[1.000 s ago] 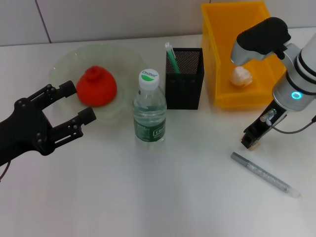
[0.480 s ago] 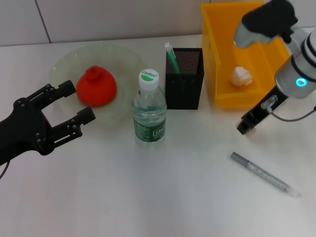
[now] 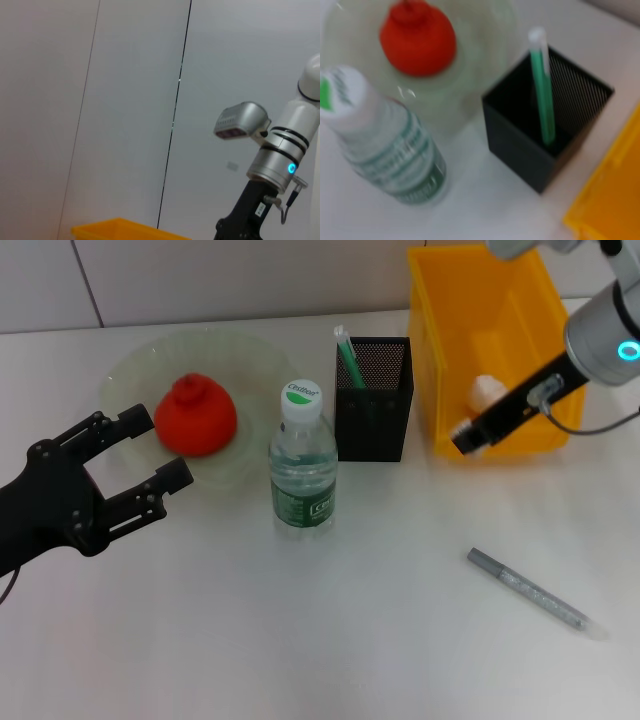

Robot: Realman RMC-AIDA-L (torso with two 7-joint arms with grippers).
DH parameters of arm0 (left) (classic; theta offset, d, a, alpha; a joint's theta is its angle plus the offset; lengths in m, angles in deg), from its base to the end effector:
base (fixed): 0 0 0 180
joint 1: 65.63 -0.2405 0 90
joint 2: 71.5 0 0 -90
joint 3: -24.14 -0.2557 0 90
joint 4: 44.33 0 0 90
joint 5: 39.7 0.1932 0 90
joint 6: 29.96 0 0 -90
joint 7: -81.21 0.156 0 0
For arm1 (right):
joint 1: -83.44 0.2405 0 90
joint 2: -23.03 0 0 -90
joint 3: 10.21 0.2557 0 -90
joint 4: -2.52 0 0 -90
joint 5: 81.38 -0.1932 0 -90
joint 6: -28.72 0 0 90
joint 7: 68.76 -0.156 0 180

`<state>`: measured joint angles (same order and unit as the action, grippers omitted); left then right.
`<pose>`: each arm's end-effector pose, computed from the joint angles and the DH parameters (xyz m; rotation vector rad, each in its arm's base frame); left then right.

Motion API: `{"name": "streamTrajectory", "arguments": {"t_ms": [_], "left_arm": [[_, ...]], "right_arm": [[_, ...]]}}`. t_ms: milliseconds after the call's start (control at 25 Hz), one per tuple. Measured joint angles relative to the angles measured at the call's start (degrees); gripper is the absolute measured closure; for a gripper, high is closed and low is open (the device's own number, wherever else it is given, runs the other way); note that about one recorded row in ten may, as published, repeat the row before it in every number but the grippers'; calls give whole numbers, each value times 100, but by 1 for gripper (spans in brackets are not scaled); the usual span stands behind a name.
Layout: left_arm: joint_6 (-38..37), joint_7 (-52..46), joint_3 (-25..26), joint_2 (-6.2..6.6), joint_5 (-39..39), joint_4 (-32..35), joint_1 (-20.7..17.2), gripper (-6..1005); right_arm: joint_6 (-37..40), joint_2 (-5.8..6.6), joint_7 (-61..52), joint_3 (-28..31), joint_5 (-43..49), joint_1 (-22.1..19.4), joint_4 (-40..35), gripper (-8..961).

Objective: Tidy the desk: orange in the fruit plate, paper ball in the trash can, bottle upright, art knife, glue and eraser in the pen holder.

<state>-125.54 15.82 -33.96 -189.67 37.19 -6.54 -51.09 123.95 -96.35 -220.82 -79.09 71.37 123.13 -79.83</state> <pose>-0.2450 0.2662 0.0142 -2.4549 -0.4126 -1.1918 0.1647 0.3627 0.0283 -2.4567 1.0178 -0.3769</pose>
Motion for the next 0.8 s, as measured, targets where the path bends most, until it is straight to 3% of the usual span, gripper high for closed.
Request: {"name": "streamTrajectory", "arguments": {"t_ms": [560,720,800], "left_arm": [[-22,13,-6,-13,17,0,10,214],[-23,15,-7,-12,14,0,4,214],[-23,16,-7,-12,13,0,4,214]], "right_arm": [[-394,21,462,107,-1557,-539,-1249,686],[-714,20,979,333,-2201,-793,-1195,685],[-853,22,1431,765,-2800,-894,-889,684]]}}
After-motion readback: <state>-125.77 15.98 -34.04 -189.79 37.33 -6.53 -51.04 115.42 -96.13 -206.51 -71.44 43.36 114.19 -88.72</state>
